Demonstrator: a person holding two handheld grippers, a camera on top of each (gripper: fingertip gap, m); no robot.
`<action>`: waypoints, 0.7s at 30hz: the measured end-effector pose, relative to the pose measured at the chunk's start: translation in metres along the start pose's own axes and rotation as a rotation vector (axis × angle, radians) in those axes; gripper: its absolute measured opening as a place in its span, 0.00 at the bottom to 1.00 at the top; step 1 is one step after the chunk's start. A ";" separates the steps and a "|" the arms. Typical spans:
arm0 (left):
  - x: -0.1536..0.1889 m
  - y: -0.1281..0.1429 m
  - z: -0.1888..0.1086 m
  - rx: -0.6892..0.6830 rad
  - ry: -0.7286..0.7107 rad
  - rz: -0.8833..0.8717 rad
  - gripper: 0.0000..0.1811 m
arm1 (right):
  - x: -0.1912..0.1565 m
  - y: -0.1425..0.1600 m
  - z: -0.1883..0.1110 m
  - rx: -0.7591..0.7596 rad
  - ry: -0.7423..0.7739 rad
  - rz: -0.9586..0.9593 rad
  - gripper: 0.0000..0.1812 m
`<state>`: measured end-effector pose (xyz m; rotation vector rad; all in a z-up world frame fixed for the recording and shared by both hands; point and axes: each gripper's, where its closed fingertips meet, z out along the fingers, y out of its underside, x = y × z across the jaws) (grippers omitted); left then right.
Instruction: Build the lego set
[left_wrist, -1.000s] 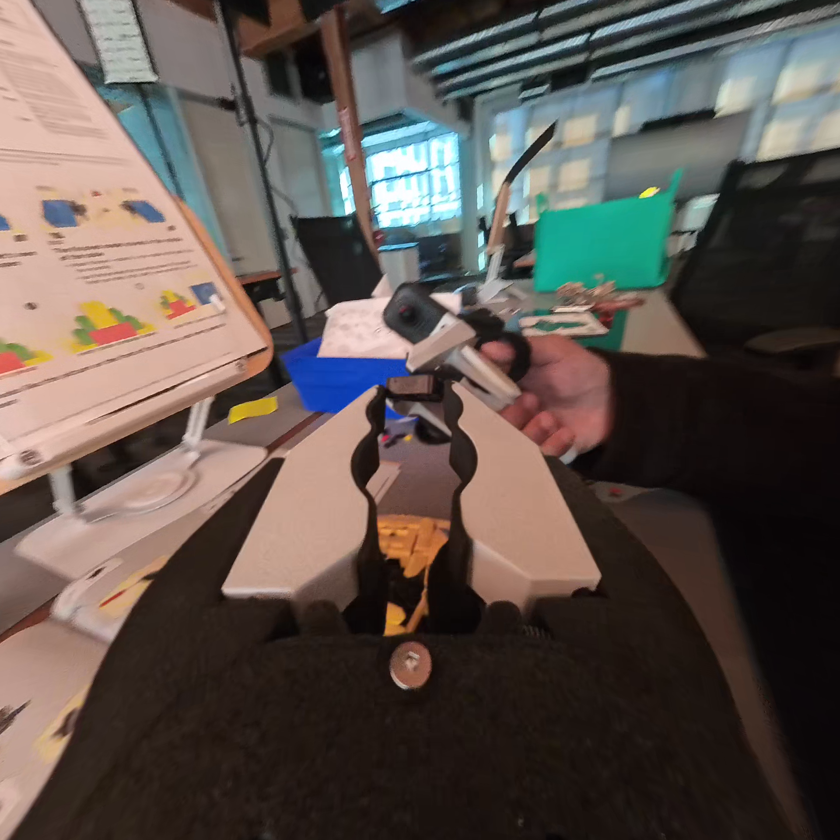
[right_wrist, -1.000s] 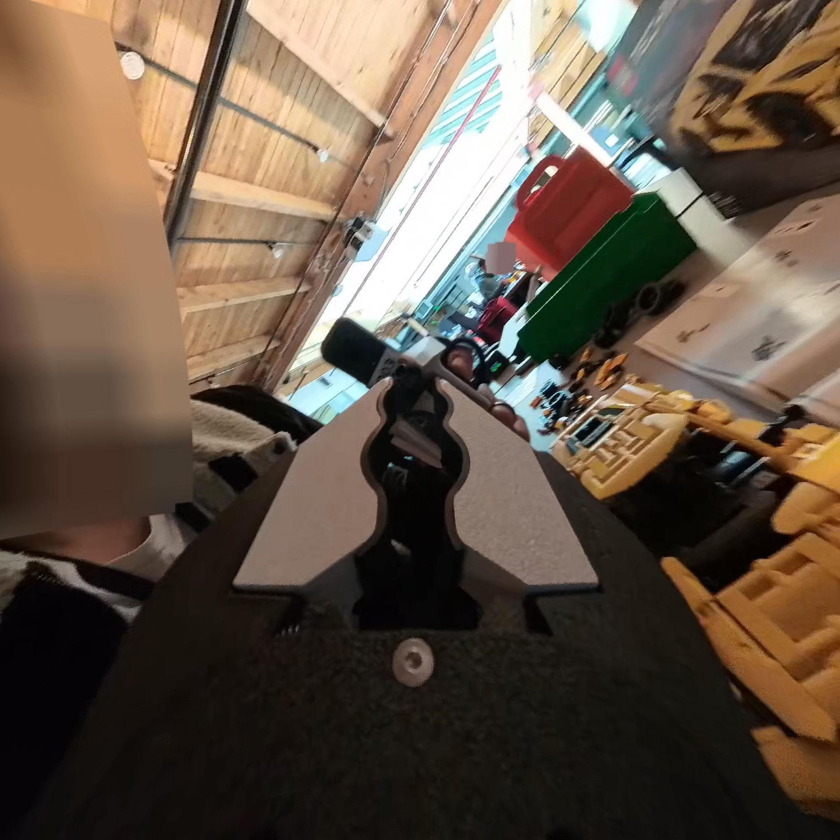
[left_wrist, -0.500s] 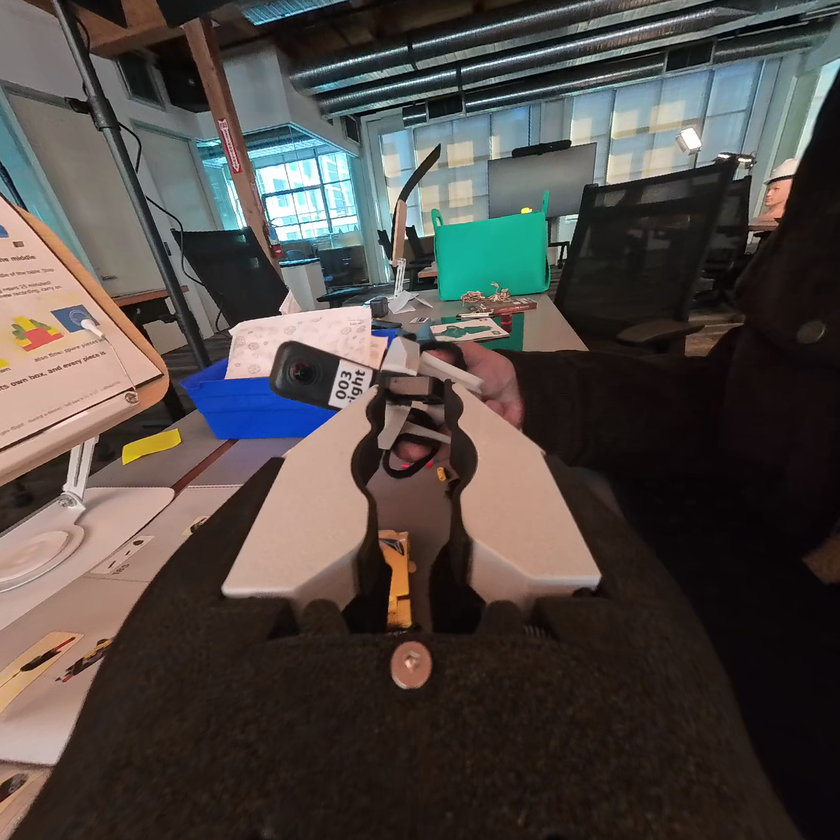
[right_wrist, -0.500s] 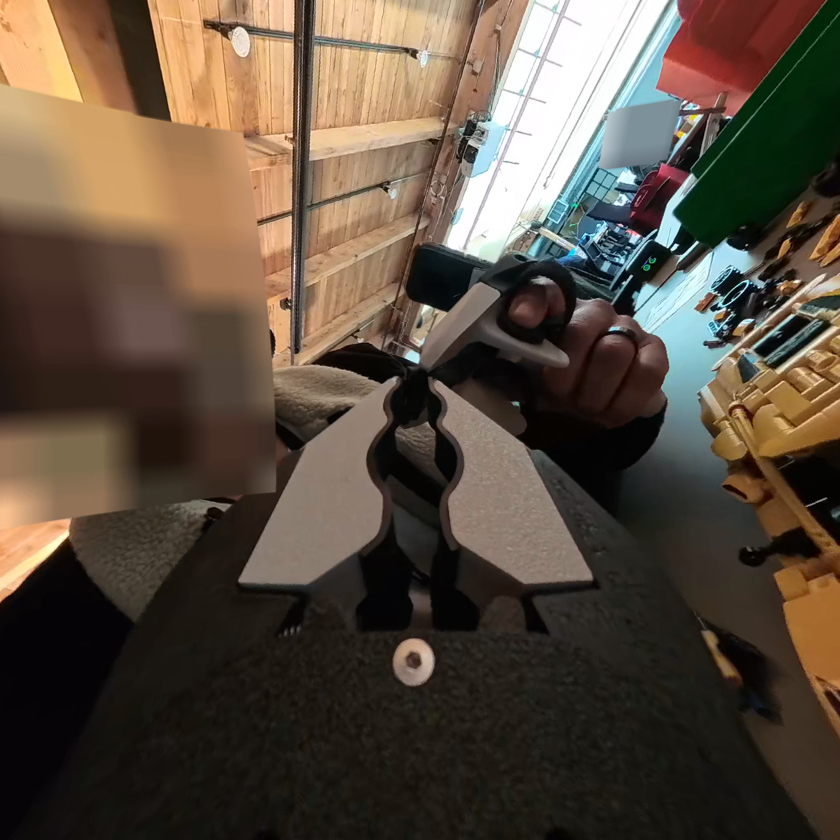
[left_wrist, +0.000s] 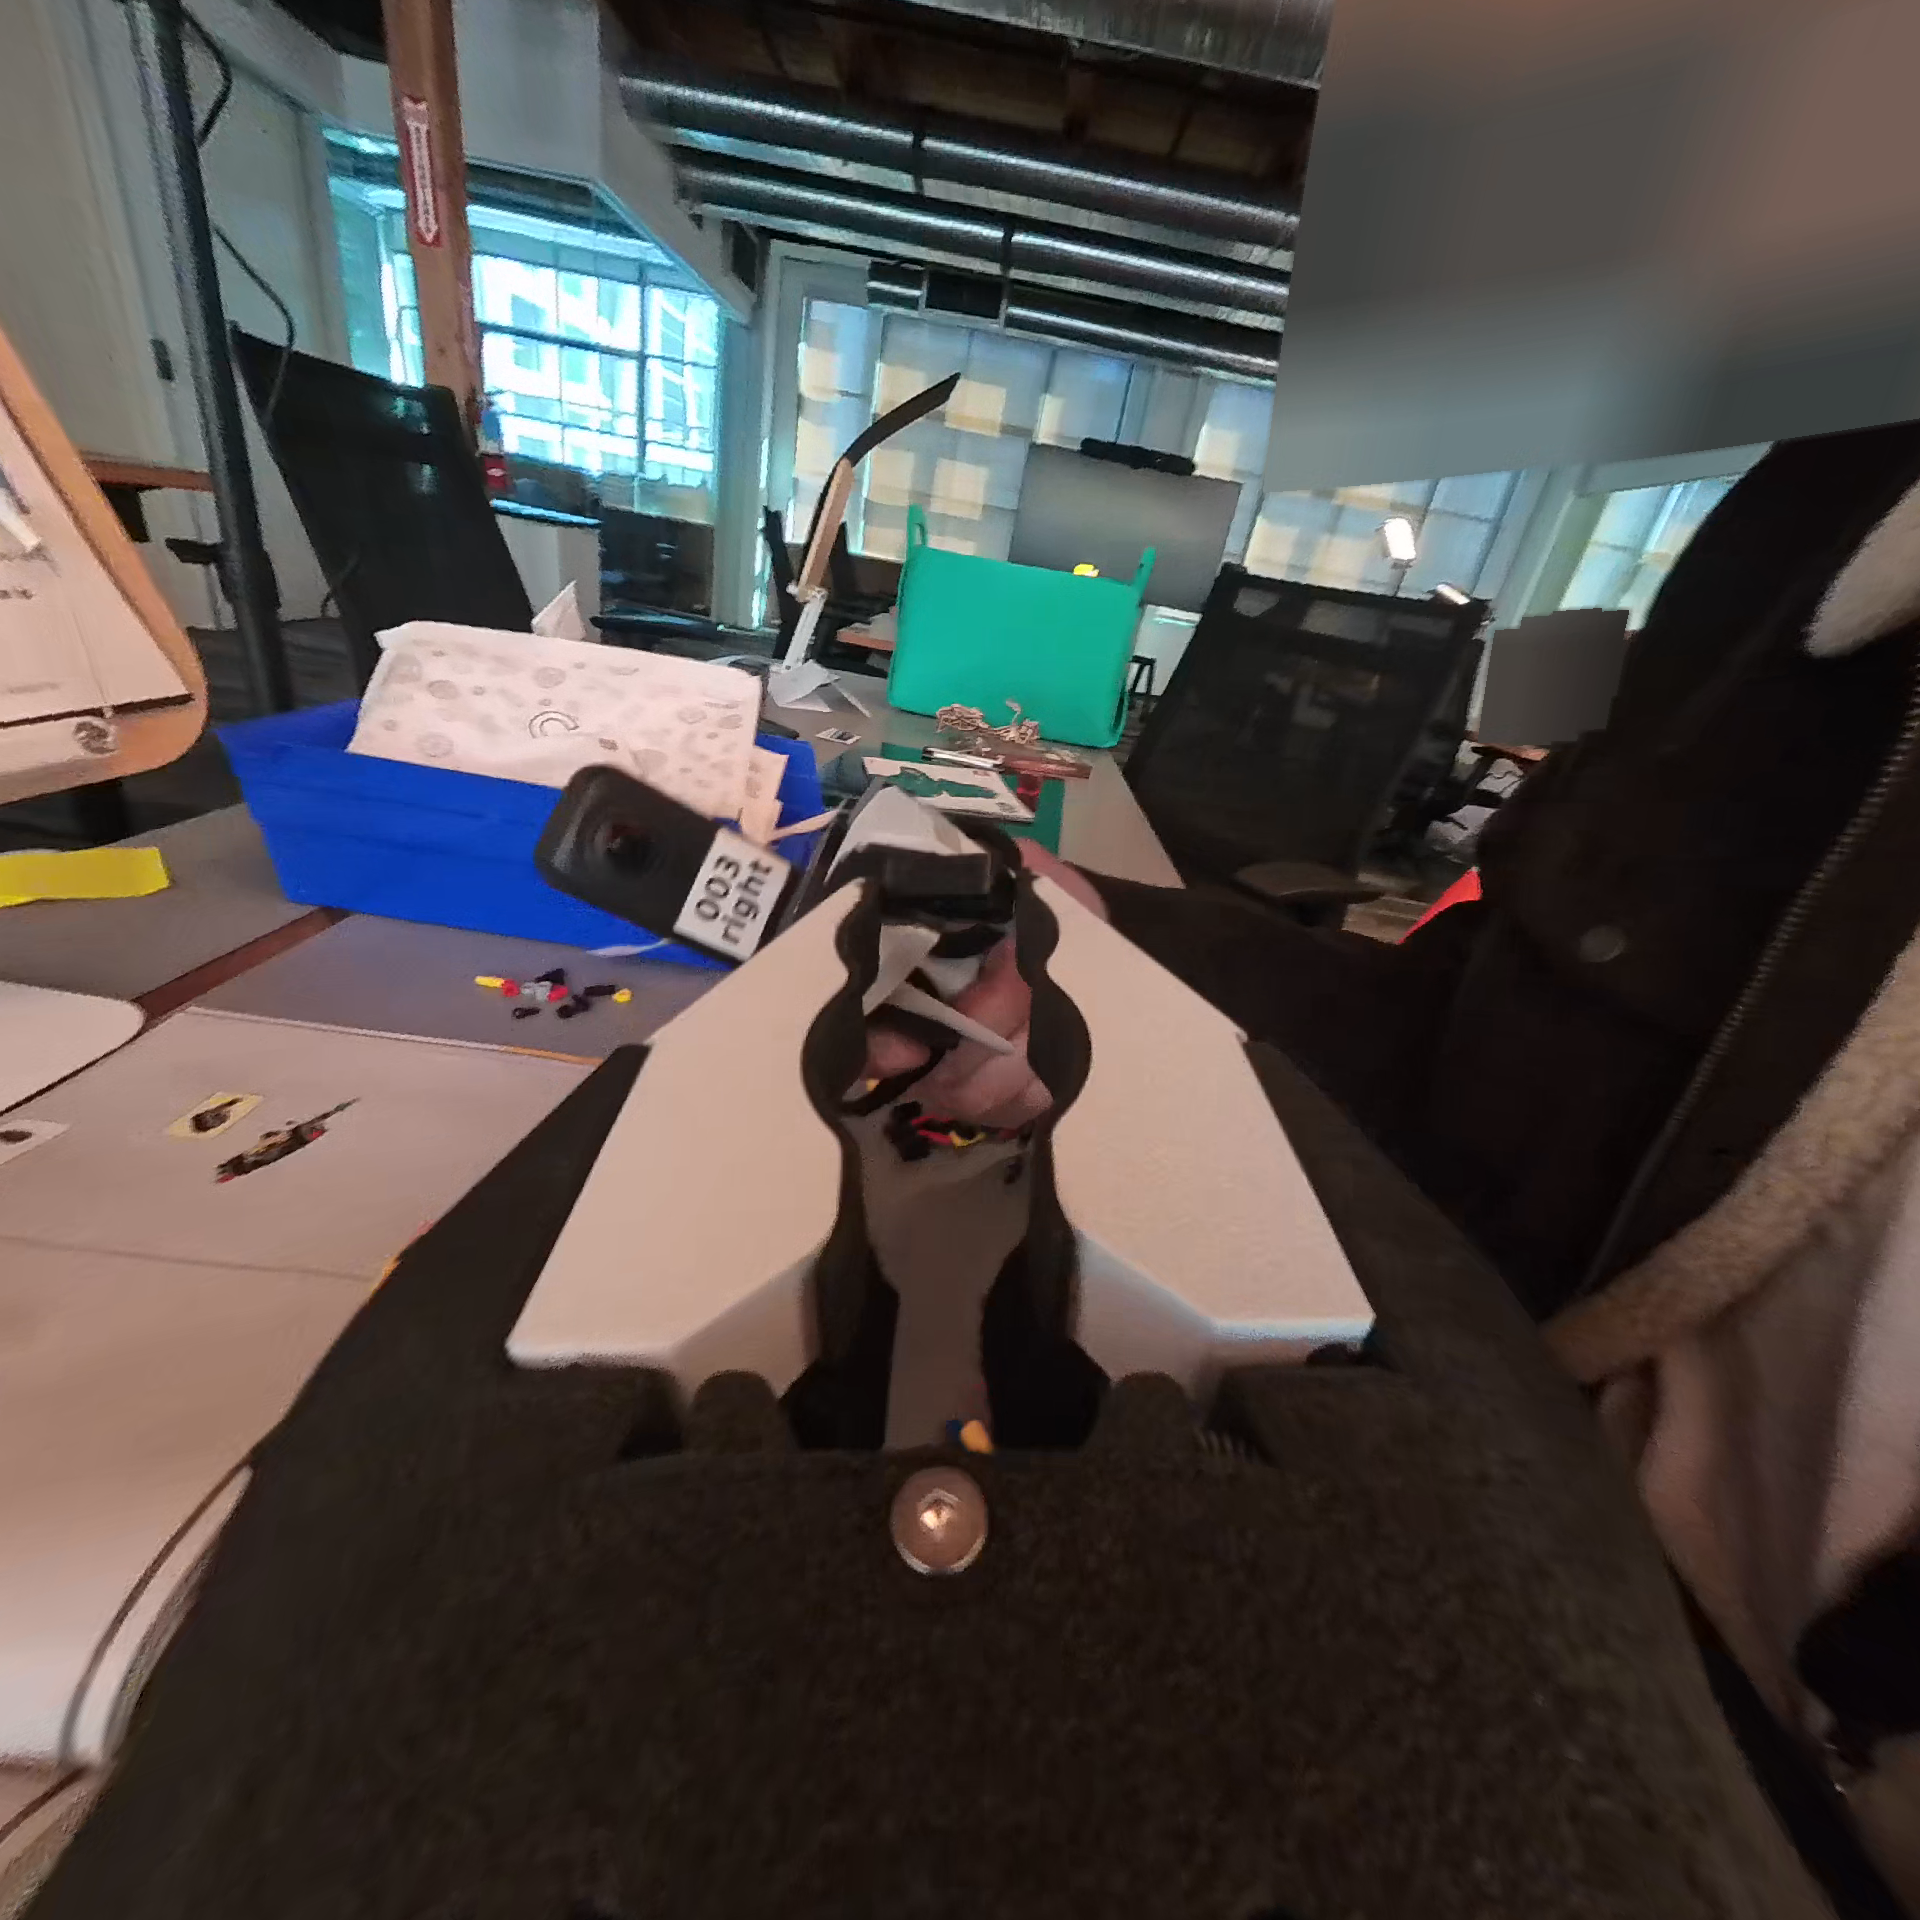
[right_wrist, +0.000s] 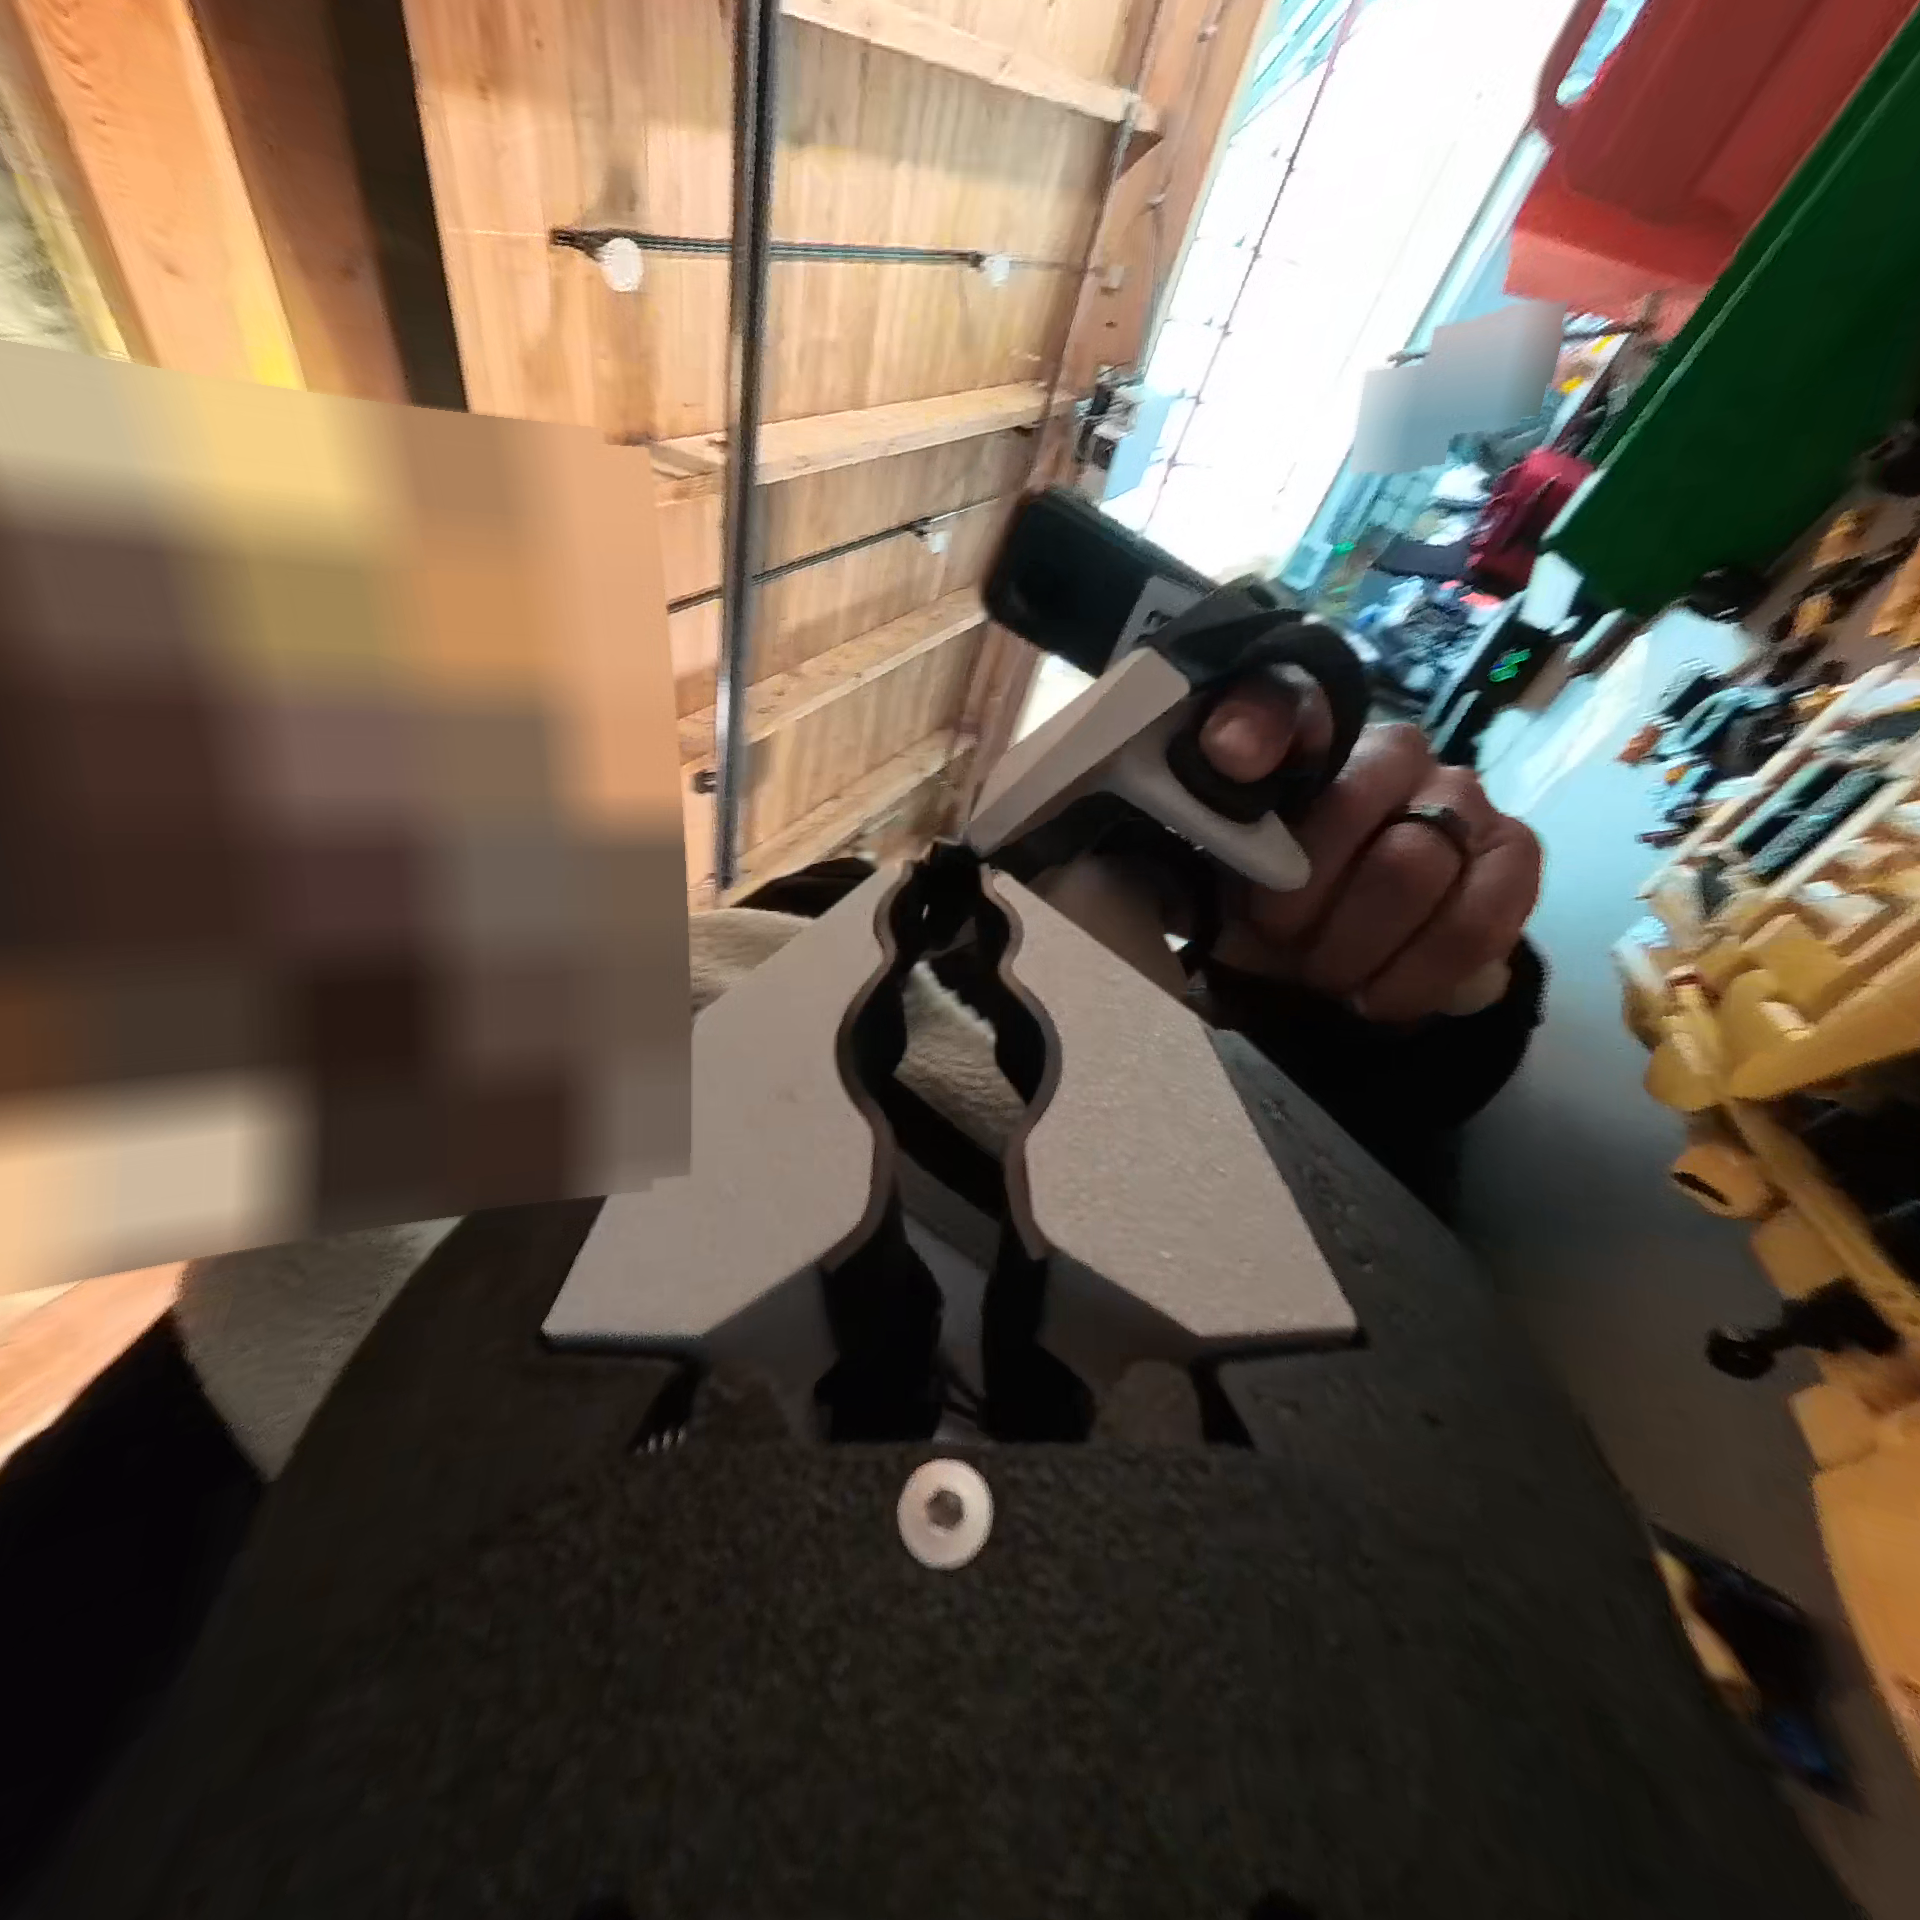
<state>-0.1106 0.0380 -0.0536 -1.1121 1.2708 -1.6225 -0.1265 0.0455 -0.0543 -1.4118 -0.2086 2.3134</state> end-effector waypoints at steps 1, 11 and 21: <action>-0.005 0.003 0.000 -0.016 -0.032 0.006 0.14 | 0.004 -0.003 -0.003 0.010 0.048 -0.032 0.04; -0.054 0.040 -0.008 -0.287 -0.395 0.211 0.14 | 0.022 -0.053 -0.045 0.095 0.877 -0.965 0.03; -0.066 0.053 -0.009 -0.447 -0.604 0.558 0.21 | 0.054 -0.039 -0.036 -0.089 1.069 -1.086 0.03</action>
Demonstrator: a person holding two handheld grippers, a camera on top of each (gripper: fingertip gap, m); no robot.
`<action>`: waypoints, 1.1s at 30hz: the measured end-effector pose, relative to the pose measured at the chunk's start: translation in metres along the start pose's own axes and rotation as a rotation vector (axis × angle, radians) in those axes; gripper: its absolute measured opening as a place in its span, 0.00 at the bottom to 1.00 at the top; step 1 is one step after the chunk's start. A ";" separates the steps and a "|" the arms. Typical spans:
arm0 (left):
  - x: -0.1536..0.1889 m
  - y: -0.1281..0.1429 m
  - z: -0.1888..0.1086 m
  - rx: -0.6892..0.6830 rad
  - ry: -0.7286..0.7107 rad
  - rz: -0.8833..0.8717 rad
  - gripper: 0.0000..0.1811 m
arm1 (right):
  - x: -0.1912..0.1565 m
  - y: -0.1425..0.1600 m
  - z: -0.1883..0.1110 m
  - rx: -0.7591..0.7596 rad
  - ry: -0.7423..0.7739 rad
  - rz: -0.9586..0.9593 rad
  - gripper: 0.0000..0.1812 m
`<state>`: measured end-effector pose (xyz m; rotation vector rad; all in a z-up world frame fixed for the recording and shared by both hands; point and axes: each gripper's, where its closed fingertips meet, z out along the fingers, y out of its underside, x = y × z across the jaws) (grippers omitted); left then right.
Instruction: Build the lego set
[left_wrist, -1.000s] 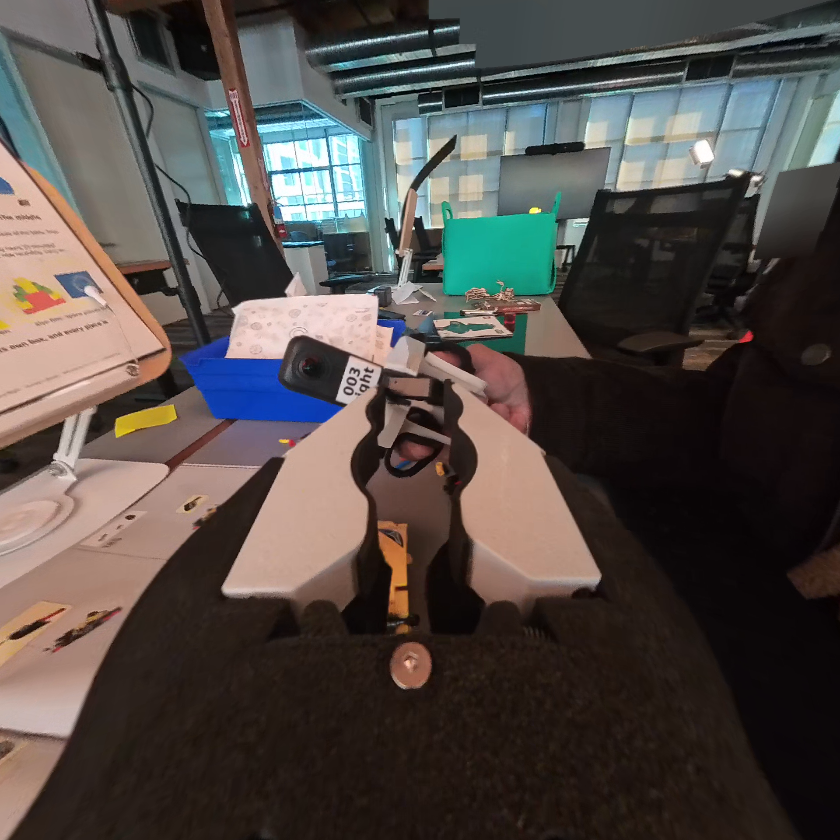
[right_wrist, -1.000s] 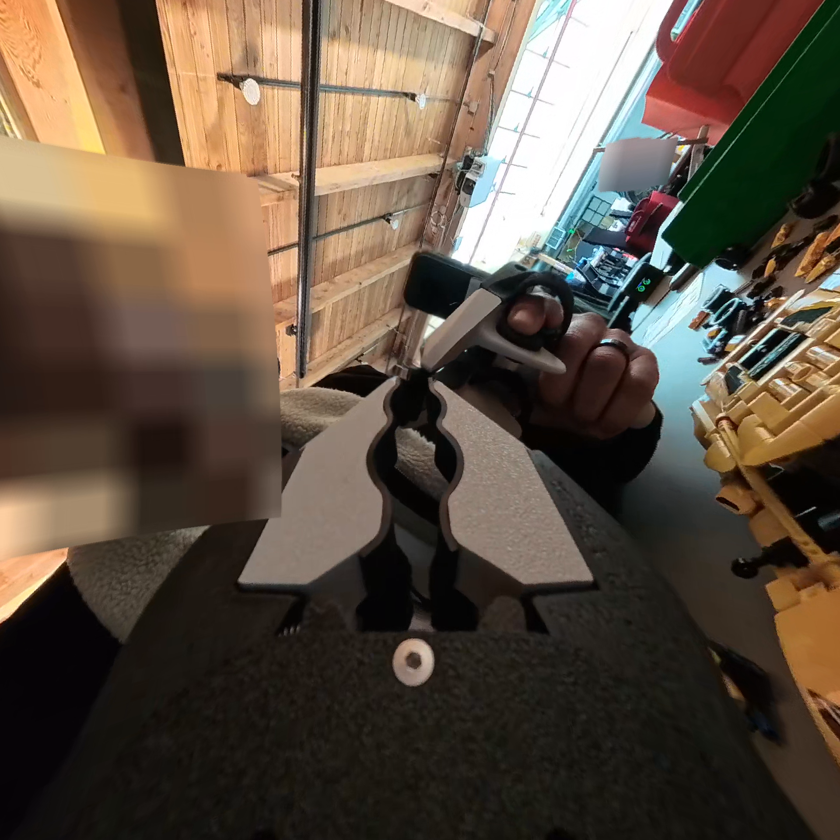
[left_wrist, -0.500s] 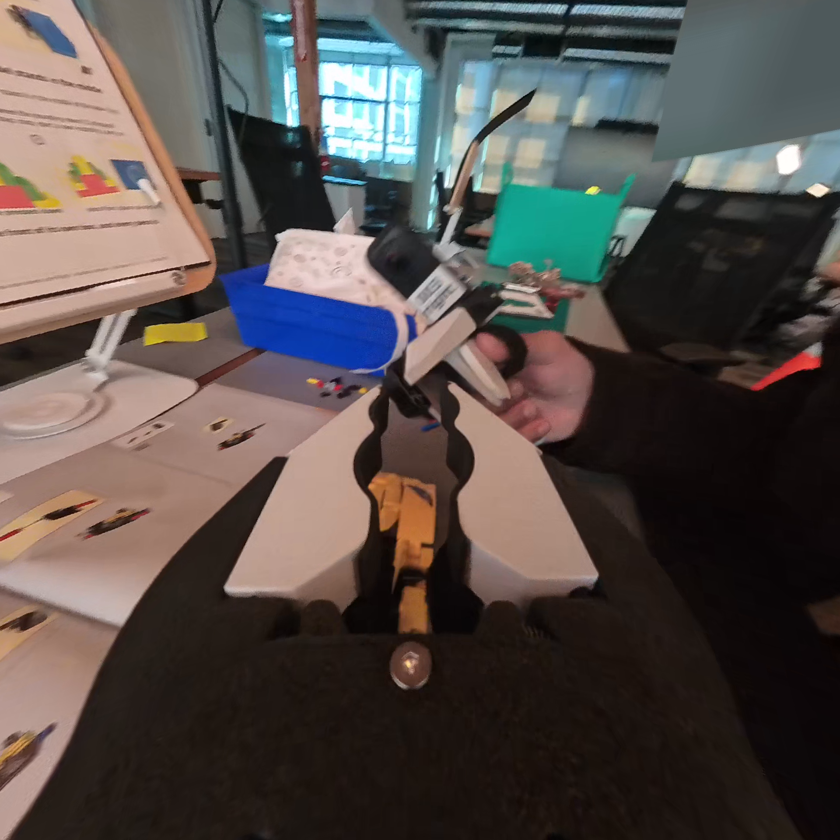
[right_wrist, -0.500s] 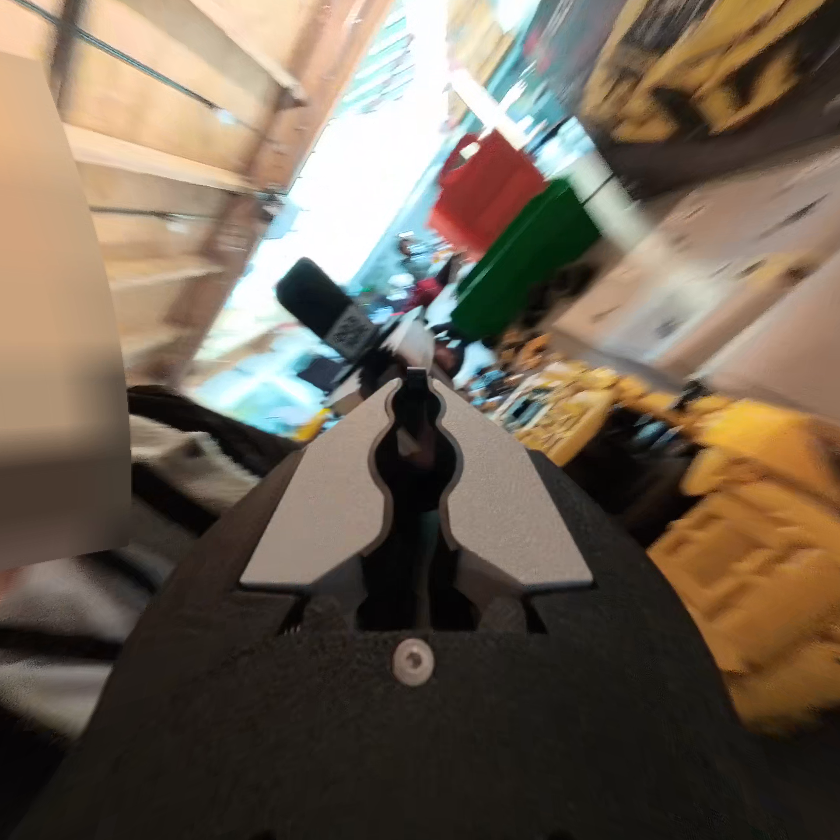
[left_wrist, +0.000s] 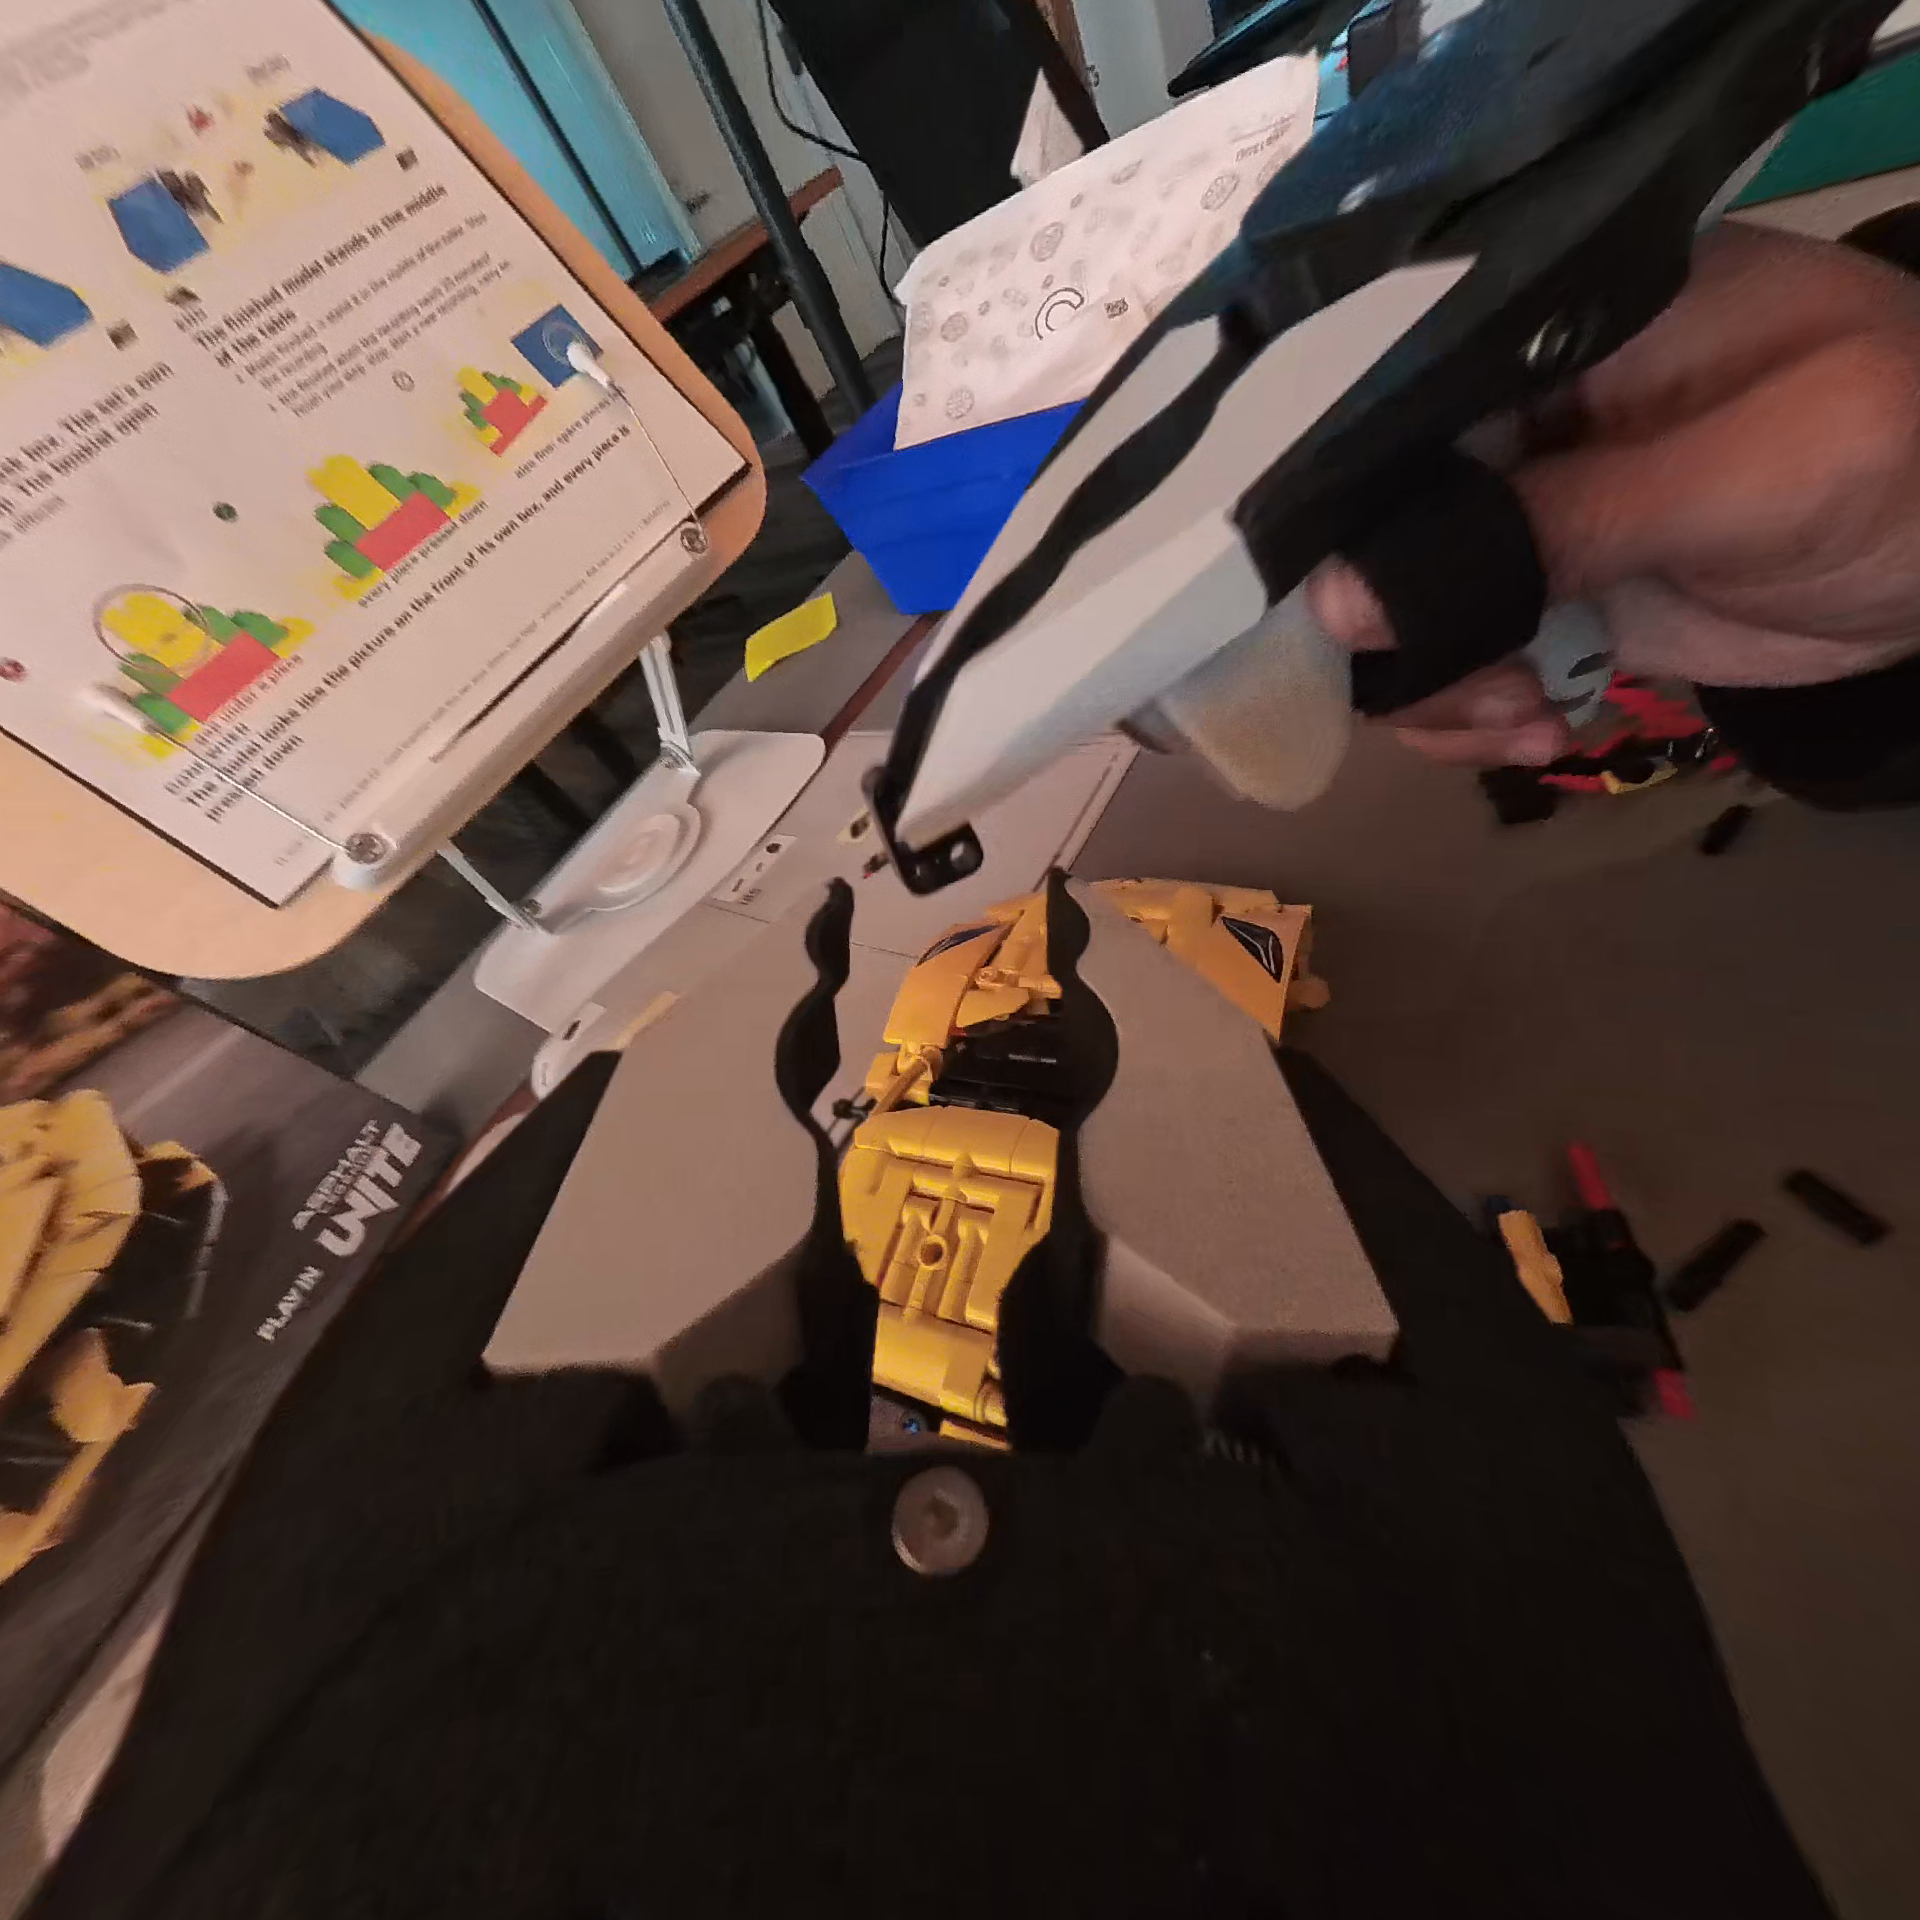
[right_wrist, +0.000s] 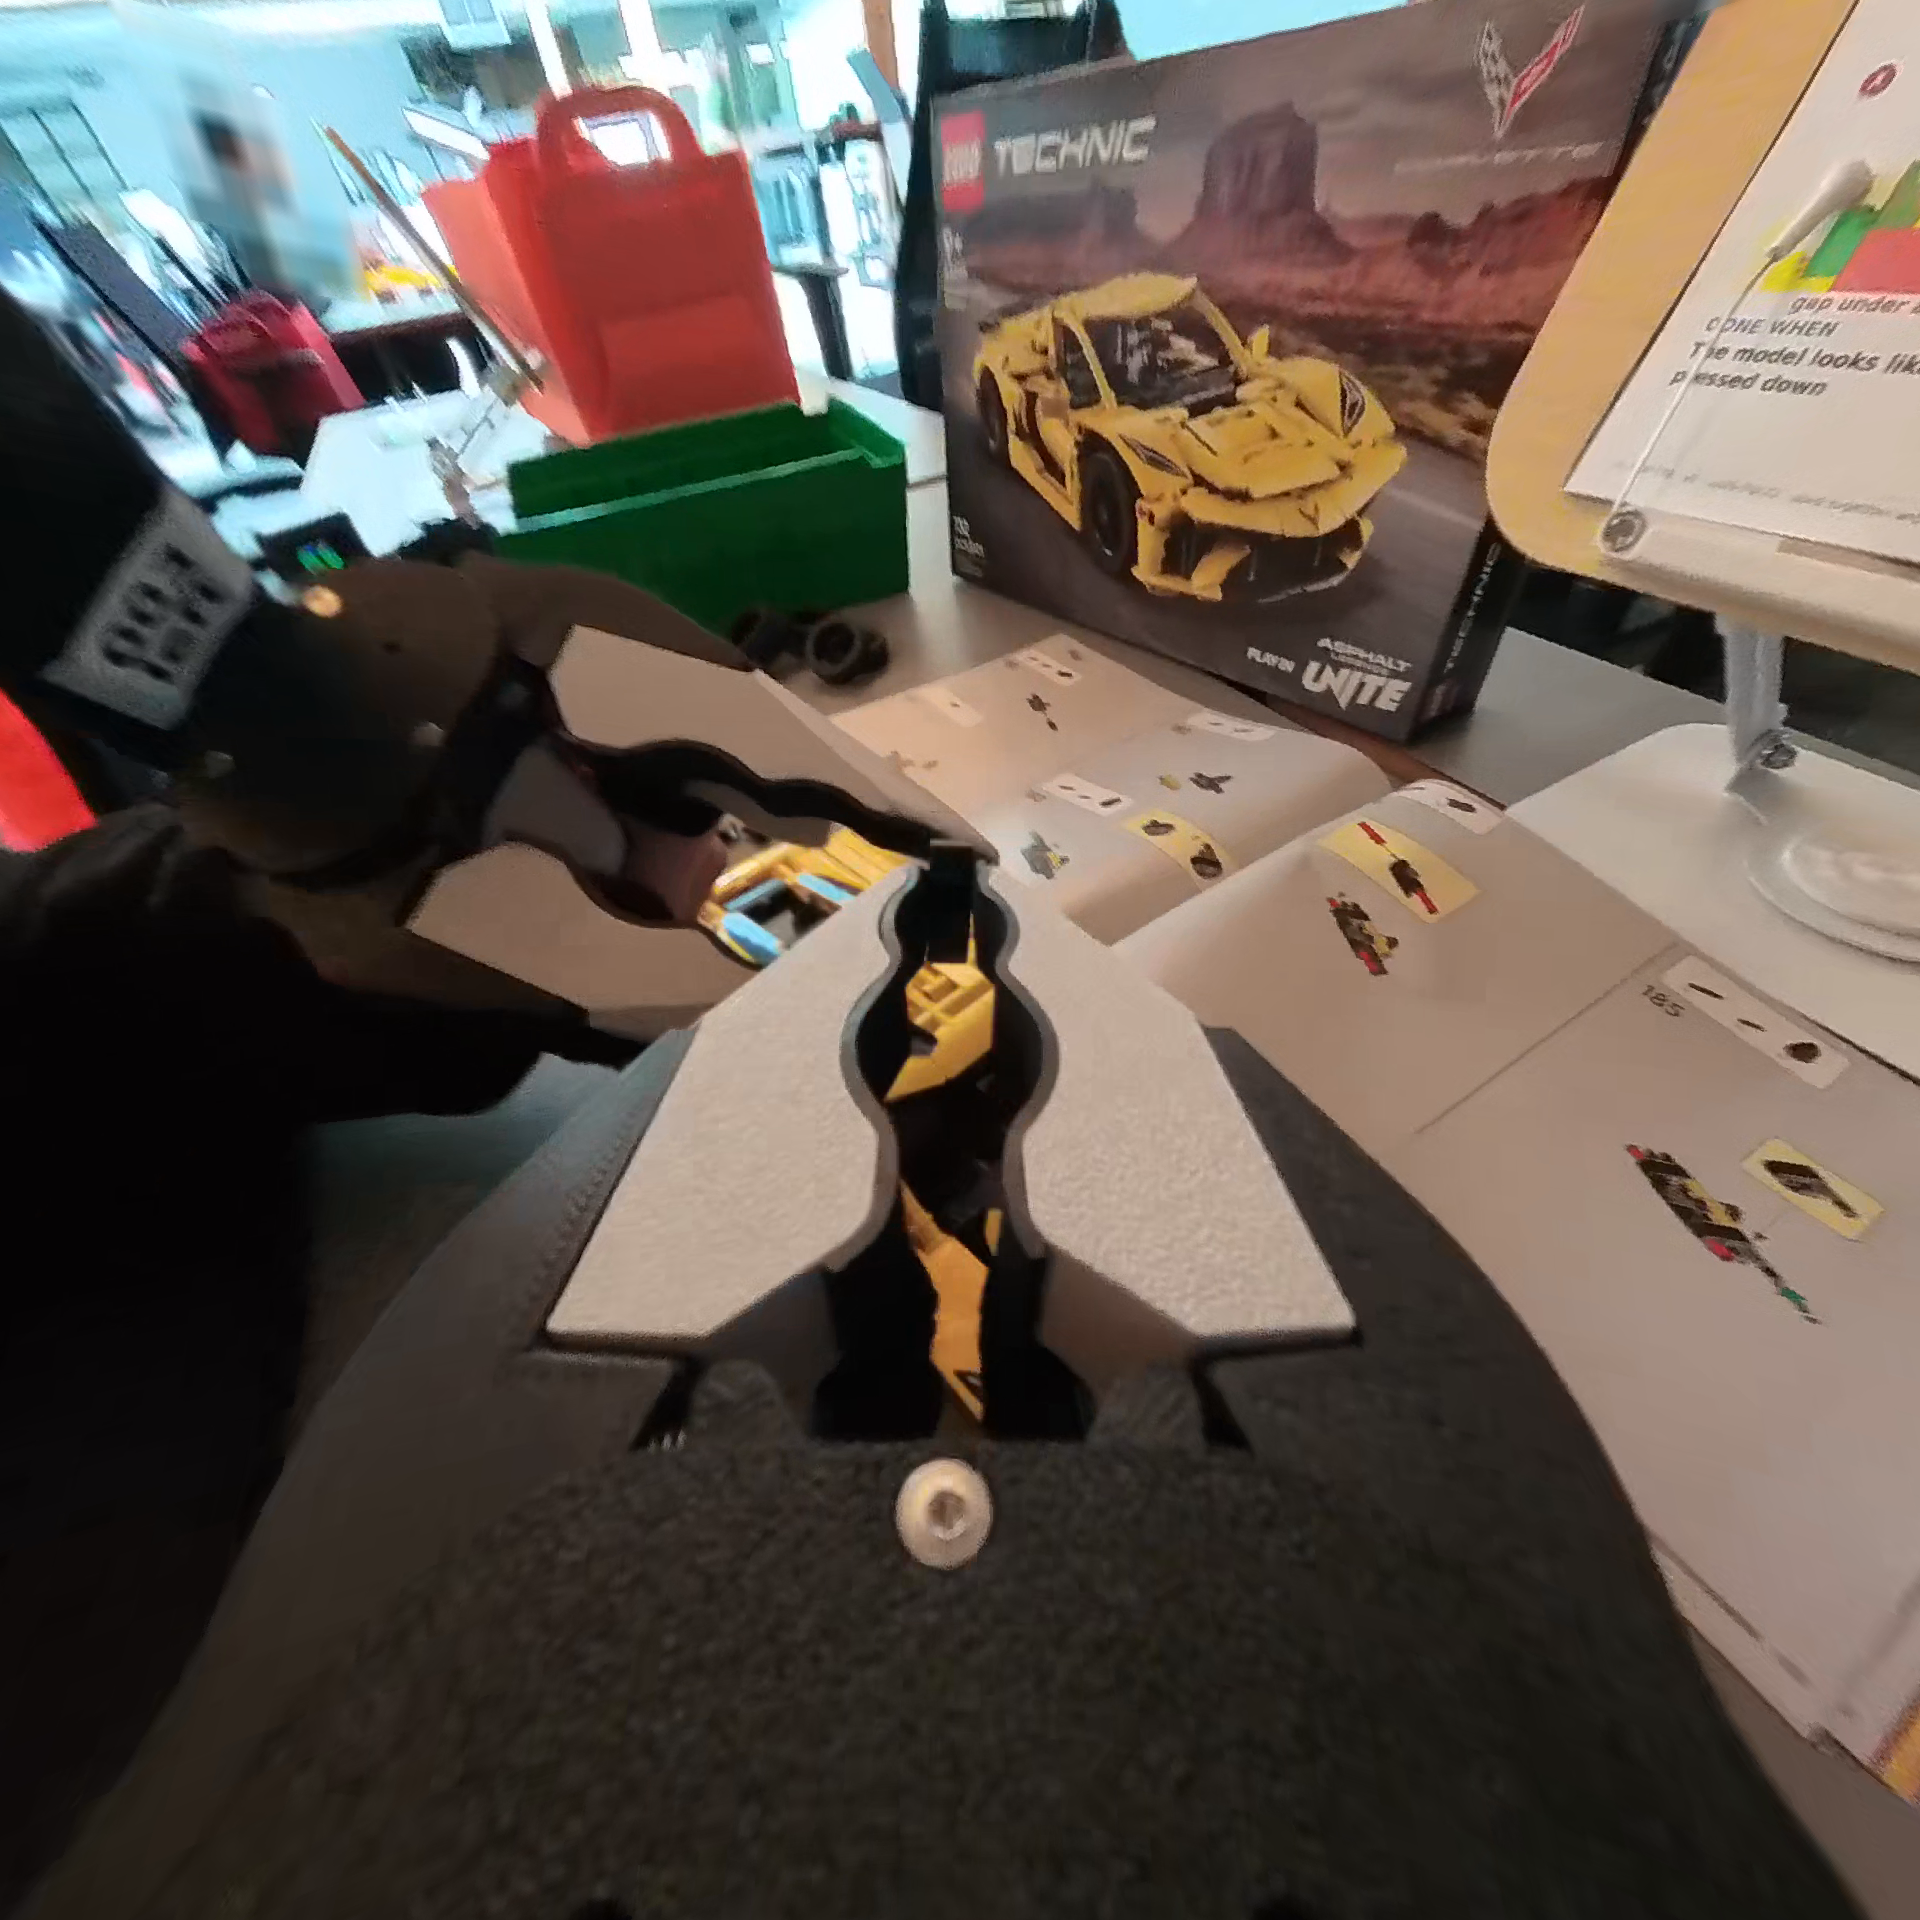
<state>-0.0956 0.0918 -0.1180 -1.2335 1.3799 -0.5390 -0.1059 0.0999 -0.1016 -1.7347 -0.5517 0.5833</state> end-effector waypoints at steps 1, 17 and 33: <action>0.001 -0.002 -0.001 0.009 0.000 0.012 0.17 | 0.000 0.004 0.002 -0.028 0.013 -0.025 0.03; 0.000 -0.005 -0.007 0.009 -0.020 0.078 0.10 | -0.008 -0.001 -0.003 0.021 -0.160 0.219 0.05; -0.003 -0.040 -0.043 0.166 -0.015 0.116 0.09 | -0.011 -0.015 -0.019 0.120 -0.649 0.873 0.28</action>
